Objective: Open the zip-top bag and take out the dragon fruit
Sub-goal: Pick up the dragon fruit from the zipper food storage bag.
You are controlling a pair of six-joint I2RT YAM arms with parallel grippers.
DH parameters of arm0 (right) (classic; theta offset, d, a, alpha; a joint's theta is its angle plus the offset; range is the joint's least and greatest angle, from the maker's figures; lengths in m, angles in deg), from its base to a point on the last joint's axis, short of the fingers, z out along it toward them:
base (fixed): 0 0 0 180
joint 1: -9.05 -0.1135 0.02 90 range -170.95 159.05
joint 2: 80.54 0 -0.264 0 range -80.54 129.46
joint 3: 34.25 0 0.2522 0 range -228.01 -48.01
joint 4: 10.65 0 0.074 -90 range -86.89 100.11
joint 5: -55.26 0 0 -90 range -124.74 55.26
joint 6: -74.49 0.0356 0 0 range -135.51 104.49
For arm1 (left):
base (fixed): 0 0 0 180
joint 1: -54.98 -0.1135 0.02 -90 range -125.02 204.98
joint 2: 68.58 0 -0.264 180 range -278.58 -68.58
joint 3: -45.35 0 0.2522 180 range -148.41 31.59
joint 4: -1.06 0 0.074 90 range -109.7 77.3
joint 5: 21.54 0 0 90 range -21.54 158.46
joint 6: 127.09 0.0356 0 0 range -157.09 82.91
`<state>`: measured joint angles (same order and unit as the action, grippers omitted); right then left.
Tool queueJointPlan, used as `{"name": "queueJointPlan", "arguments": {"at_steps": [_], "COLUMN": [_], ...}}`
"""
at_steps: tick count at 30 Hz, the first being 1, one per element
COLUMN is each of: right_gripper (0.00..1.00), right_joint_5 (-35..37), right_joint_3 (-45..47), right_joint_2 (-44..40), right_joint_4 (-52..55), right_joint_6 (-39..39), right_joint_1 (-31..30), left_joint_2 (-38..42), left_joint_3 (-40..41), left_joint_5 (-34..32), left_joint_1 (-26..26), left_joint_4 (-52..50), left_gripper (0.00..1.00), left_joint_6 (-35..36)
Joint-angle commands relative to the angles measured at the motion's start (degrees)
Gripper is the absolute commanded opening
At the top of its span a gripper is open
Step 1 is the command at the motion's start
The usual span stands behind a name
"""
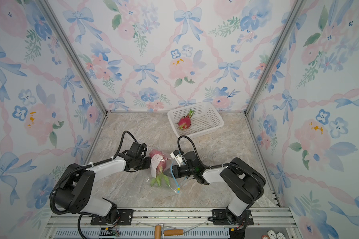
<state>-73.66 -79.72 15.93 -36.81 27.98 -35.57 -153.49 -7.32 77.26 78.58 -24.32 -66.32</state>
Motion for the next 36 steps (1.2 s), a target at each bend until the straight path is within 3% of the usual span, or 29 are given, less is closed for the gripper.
{"name": "queueJointPlan", "arguments": {"at_steps": [1,13,25,28,32,36], "right_gripper": [0.35,0.44,0.42,0.33,0.14,0.06], "right_joint_5": [1.5,-0.8,2.1,4.8,6.5,6.7], "right_joint_3": [-0.3,0.1,-4.4,-4.4,-3.2,-2.6], "right_joint_2": [1.3,0.6,5.8,6.0,3.9,-0.7], "right_joint_4": [0.9,10.4,9.4,9.7,9.8,16.0], "right_joint_6": [0.5,-4.5,-3.7,-3.5,-3.4,-6.1], "right_joint_1": [-0.5,-3.0,-6.1,-6.1,-6.1,-5.2], "left_joint_2": [1.7,1.4,1.8,1.9,2.1,2.9], "left_joint_3": [1.5,1.6,2.3,2.6,2.7,1.9], "left_joint_5": [0.7,1.0,1.5,1.6,1.2,-0.2], "left_joint_1": [0.4,0.3,0.9,1.2,0.7,-1.0], "left_joint_4": [0.7,1.2,1.7,1.8,1.7,0.1], "left_gripper": [0.00,0.00,0.00,0.00,0.00,0.00], "left_joint_6": [-1.1,-1.0,-1.9,-2.0,-1.5,0.0]}}
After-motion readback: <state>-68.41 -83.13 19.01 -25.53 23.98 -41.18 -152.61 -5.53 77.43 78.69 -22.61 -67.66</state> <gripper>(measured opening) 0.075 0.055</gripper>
